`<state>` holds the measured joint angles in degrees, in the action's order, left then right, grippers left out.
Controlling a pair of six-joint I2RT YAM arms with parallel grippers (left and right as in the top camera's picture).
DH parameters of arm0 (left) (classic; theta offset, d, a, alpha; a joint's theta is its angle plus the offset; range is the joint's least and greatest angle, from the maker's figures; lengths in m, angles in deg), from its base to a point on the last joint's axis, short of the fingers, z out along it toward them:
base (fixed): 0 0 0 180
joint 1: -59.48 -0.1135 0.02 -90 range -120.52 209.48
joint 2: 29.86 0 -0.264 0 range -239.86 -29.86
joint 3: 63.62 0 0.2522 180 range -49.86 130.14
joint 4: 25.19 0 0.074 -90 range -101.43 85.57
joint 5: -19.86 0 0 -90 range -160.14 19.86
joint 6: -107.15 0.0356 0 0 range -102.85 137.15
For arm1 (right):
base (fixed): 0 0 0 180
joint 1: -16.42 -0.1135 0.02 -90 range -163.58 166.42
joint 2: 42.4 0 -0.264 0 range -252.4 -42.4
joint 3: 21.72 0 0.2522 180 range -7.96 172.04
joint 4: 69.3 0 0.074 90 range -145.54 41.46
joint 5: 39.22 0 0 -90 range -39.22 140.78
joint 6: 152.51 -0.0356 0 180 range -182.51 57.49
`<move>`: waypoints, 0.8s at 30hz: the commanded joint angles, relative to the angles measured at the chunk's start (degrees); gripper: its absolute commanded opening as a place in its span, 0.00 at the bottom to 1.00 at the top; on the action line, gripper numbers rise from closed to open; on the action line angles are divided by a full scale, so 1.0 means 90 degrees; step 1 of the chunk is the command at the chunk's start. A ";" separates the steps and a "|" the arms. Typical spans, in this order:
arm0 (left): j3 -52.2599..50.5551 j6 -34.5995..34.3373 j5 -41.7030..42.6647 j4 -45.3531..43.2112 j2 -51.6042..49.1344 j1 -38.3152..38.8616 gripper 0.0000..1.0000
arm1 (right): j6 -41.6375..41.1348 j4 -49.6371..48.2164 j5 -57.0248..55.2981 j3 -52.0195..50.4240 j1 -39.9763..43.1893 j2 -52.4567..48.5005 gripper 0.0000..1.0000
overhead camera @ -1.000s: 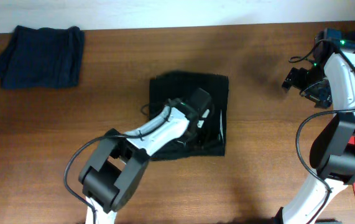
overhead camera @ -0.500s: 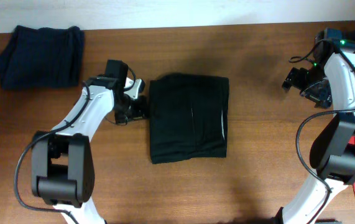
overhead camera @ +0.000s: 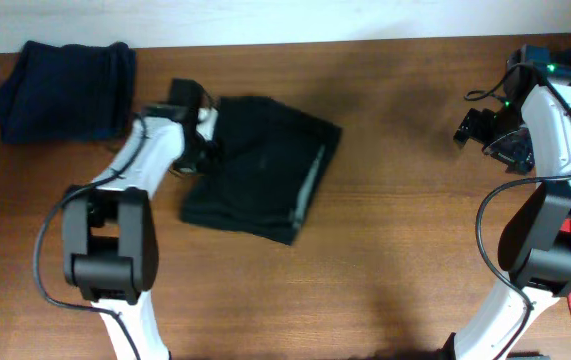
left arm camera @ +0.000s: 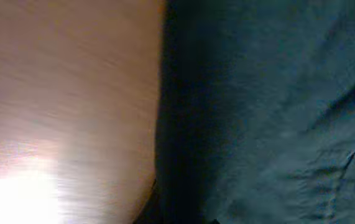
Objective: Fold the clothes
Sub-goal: 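Grasp the folded shorts with the left gripper and drag them left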
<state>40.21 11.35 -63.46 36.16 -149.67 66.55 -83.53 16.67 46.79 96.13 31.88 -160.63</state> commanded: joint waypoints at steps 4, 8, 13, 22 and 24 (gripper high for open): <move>0.1719 -0.0012 -0.2069 -0.0051 -0.0056 -0.1035 0.01 | -0.0056 0.0002 -0.0039 0.0109 0.0017 0.0061 0.99; 0.2720 -0.0015 -0.2531 -0.0141 -0.0056 -0.1462 0.01 | -0.0056 0.0002 -0.0039 0.0109 0.0017 0.0061 0.99; 0.3245 -0.0015 -0.2747 -0.0835 -0.0061 -0.1620 0.01 | -0.0056 0.0002 -0.0039 0.0109 0.0017 0.0061 0.99; 0.3237 -0.0015 -0.2793 -0.1630 -0.0765 -0.2514 0.01 | -0.0056 0.0002 -0.0039 0.0109 0.0017 0.0061 0.99; 0.3237 -0.0010 -0.2795 -0.2021 -0.0925 -0.2684 0.01 | -0.0056 0.0000 -0.0039 0.0109 0.0017 0.0061 0.99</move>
<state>67.81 11.37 -87.11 21.08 -156.75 44.21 -83.51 16.63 46.77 96.13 31.88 -160.63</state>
